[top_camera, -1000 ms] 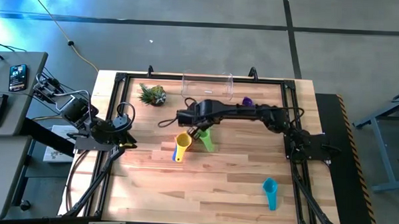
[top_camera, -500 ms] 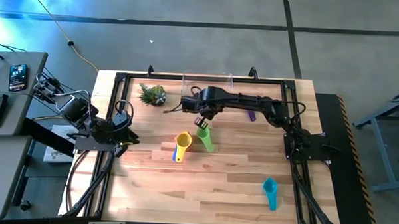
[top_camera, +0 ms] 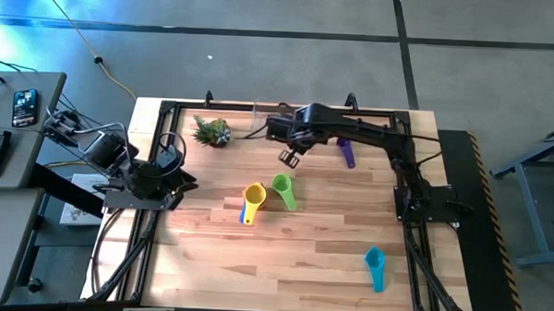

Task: Nest measuring cups in basket
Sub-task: Stack the green measuring cup on top of the yellow measuring cup

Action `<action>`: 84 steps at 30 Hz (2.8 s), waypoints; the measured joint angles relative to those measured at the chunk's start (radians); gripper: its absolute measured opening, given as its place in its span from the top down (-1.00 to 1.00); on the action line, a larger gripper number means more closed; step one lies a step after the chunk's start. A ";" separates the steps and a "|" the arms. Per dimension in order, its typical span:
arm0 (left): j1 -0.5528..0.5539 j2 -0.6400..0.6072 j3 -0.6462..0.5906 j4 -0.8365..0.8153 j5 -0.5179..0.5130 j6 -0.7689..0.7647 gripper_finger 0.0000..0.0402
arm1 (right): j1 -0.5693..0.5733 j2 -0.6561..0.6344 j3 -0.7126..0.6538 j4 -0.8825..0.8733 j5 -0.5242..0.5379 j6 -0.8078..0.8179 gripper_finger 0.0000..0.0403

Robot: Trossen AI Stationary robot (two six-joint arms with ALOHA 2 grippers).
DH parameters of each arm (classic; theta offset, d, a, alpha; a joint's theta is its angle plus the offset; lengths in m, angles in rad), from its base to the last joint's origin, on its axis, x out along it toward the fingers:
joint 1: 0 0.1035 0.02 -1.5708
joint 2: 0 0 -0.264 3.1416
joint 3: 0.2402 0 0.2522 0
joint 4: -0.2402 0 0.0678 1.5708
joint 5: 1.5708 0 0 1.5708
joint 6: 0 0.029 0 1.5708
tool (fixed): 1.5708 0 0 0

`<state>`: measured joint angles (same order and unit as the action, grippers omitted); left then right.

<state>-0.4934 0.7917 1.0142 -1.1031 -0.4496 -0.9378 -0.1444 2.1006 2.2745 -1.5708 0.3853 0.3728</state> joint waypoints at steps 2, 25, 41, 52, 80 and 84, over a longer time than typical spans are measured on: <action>0.019 0.000 0.000 0.000 0.000 0.006 0.48 | 0.000 -0.025 0.000 -0.001 0.007 0.000 0.63; 0.133 0.000 0.000 0.000 -0.001 0.052 0.48 | 0.013 -0.604 -0.883 0.615 -0.107 0.290 0.63; 0.209 0.000 0.000 0.001 -0.010 0.111 0.48 | 0.098 -0.585 -1.112 1.068 -0.143 0.391 0.39; 0.286 0.000 0.000 0.000 -0.010 0.166 0.48 | 0.101 -0.439 -1.112 1.198 -0.158 0.391 0.39; 0.364 0.000 0.000 0.001 -0.006 0.156 0.48 | 0.098 -0.237 -1.112 1.222 -0.185 0.477 0.39; 0.364 0.000 0.000 0.001 -0.005 0.154 0.48 | 0.096 -0.221 -1.112 1.232 -0.178 0.478 0.39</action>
<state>-0.1295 0.7918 1.0142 -1.1023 -0.4550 -0.7841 -0.0479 1.8798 1.1625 -0.3385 0.2075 0.8508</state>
